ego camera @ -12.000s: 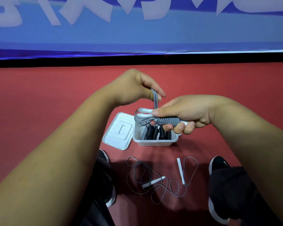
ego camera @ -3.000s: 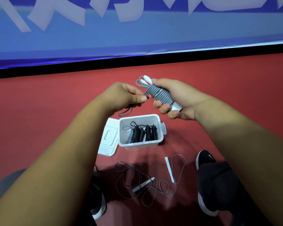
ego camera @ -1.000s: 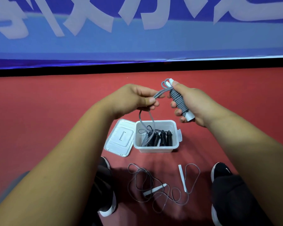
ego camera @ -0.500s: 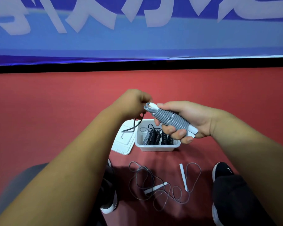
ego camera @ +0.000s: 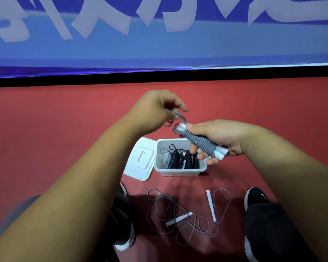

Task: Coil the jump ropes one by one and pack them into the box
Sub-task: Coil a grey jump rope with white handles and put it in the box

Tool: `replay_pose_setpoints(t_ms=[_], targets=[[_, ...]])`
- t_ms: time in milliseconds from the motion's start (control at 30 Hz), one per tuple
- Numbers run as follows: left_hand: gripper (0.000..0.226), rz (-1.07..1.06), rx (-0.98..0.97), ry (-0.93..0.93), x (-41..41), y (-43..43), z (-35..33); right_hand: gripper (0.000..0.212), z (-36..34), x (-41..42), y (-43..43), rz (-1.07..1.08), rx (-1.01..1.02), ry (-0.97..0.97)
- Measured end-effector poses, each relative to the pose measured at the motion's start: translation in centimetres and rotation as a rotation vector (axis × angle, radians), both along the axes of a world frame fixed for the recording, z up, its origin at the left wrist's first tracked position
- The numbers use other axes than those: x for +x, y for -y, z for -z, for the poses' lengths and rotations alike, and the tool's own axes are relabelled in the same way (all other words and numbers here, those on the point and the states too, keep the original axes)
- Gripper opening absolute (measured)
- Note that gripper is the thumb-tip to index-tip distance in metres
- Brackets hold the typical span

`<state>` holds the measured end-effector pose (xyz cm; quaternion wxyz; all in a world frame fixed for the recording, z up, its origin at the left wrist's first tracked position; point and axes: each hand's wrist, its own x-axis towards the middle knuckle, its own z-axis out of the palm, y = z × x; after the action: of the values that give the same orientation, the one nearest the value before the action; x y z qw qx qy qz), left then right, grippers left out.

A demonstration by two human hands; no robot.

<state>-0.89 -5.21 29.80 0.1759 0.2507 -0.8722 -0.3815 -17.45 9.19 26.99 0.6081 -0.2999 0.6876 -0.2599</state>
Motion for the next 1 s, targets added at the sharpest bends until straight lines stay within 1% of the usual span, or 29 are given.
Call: replay_pose_setpoints(t_ms=[67, 167, 233, 367, 433, 500, 567, 600, 700, 733, 767, 833, 867, 933, 1000], targets=[[0.03, 0.036, -0.086, 0.058, 0.0, 0.1, -0.1, 0.045, 0.2, -0.1, 0.1, 0.106, -0.033, -0.005], [0.033, 0.026, -0.1, 0.184, -0.2, -0.2, 0.2, 0.044, 0.6, -0.1, 0.3, 0.239, -0.069, 0.042], [0.031, -0.009, -0.113, 0.27, -0.4, -0.4, 0.7, 0.043, 0.6, 0.1, 0.6, 0.306, -0.107, 0.061], [0.022, -0.033, -0.12, 0.396, -0.7, -0.8, 1.8, 0.047, 0.3, 0.7, 1.1, 0.315, -0.212, 0.084], [0.02, -0.028, -0.05, 0.43, -0.7, -0.7, 2.0, 0.049, 0.3, 1.3, 1.1, 0.316, -0.248, 0.068], [0.019, -0.014, 0.136, 0.435, -0.5, -0.5, 1.9, 0.047, 0.2, 1.5, 1.2, 0.333, -0.273, 0.047], [0.02, -0.013, 0.283, 0.42, -0.3, -0.5, 1.9, 0.044, 0.2, 1.6, 1.2, 0.337, -0.293, 0.012], [0.022, -0.031, 0.304, 0.409, -0.2, -0.5, 1.9, 0.043, 0.2, 1.6, 1.2, 0.34, -0.303, -0.006], [0.027, -0.068, 0.29, 0.376, -0.1, -0.2, 2.2, 0.044, 0.2, 1.5, 1.3, 0.361, -0.324, -0.083], [0.028, -0.053, 0.337, 0.339, -0.1, -0.2, 2.2, 0.045, 0.2, 1.3, 1.2, 0.376, -0.326, -0.096], [0.03, -0.045, 0.428, 0.273, -0.2, -0.4, 2.2, 0.047, 0.2, 1.0, 1.2, 0.393, -0.326, -0.1], [0.033, -0.079, 0.676, 0.097, -0.5, -0.9, 2.0, 0.051, 0.2, 0.5, 1.0, 0.418, -0.323, -0.115], [0.033, -0.103, 0.758, 0.038, -0.7, -1.1, 1.8, 0.052, 0.2, 0.4, 1.0, 0.426, -0.325, -0.124], [0.036, -0.134, 0.813, -0.006, -1.1, -1.4, 1.6, 0.051, 0.2, 0.3, 1.0, 0.446, -0.337, -0.135], [0.038, -0.15, 0.82, -0.011, -1.3, -1.3, 1.4, 0.05, 0.2, 0.3, 1.0, 0.461, -0.345, -0.135]])
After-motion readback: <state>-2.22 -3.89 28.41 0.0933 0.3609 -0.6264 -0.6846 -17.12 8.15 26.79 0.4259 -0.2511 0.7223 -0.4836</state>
